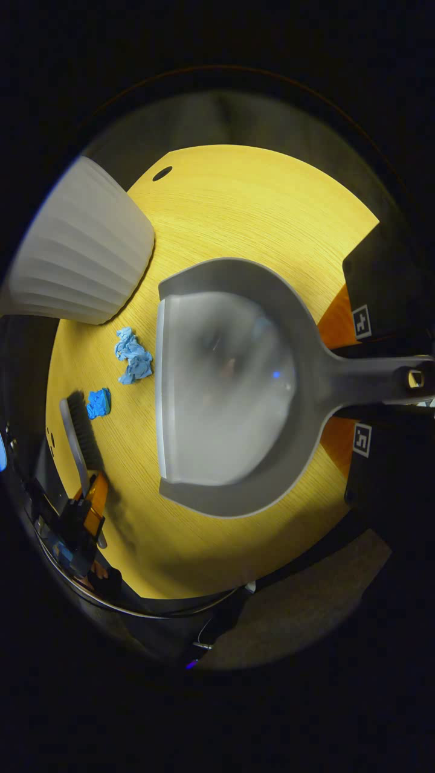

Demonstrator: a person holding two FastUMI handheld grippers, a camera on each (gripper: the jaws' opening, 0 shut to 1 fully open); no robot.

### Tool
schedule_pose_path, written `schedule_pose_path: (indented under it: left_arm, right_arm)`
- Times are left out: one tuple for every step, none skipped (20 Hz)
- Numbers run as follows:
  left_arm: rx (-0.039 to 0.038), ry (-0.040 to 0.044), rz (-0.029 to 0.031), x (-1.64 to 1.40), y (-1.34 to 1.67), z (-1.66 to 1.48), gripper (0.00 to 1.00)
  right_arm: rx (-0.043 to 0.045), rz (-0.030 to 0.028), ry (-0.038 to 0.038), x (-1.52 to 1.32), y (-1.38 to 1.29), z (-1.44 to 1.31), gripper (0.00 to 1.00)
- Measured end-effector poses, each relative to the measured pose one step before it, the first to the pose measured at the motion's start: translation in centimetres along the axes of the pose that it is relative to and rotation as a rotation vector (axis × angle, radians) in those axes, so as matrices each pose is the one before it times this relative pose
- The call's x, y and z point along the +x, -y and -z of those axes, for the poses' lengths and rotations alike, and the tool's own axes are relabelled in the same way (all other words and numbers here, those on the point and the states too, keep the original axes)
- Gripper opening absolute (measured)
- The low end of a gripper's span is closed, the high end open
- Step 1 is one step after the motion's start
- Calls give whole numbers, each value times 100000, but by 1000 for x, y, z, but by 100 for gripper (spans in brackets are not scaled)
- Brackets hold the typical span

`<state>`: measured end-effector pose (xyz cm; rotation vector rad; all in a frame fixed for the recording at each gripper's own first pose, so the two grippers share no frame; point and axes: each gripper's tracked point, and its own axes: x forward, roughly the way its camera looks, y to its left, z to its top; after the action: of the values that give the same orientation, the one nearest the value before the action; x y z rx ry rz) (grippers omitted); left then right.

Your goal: Pick up the small broom and dustpan from the desktop, sweep the trash into the dustpan with the broom, and then empty the trash into the garbage bin.

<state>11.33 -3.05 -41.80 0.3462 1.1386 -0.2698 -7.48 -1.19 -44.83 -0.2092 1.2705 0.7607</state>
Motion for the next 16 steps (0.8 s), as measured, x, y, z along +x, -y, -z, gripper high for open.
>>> schedule_pose_path:
  left_arm:
    - [1943,827,2621,75,1029,-899,26]
    - [1823,617,2675,32,1142,-616,25]
    - [1867,190,2607,-21,1089,-508,25]
    - [1927,165,2387,-116,1227,-359,29]
    - [1361,389,2696,-38,1470,-446,23]
    - [834,437,3181,35,1288,-26,23]
    - [432,237,3099,10,1314,-213,29]
    - [493,29,2763,-167,1250,-301,26]
    - [1329,-191,2516,150,1390,-17,25]
    - [1476,-178,1598,52,989,-173,26]
    - [1724,239,1523,64,969,-287,29]
    - [1435,1105,1154,-298,650,-583,29]
    - [844,1348,1475,-251,584,-714,29]
    - [-257,1177,2628,-517,468,-393,25]
    - [-949,1029,3351,-504,501,-360,25]
    - [-595,1112,2063,-786,-157,-662,25]
  right_arm:
    - [-302,-689,386,25,128,-184,35]
    - [-453,-360,109,8,110,21,35]
    - [-642,-288,53,-114,112,-1,35]
    - [-430,-251,-24,111,0,-133,35]
    - [-334,-178,-90,107,19,-53,35]
    - [-331,-329,-80,-1,-38,-71,35]
    - [-227,-335,-6,16,17,9,35]
    - [-296,-208,175,142,34,48,35]
    - [-268,-25,-117,56,55,-32,35]
    - [-299,123,5,4,50,58,35]
    - [-397,207,-85,80,8,0,35]
    - [-979,663,-250,185,35,35,35]
    - [-1287,931,-125,254,227,-33,35]
    - [-978,701,251,62,74,58,35]
    - [476,-86,430,87,-74,-58,35]
    - [1147,-91,436,62,-77,-132,35]
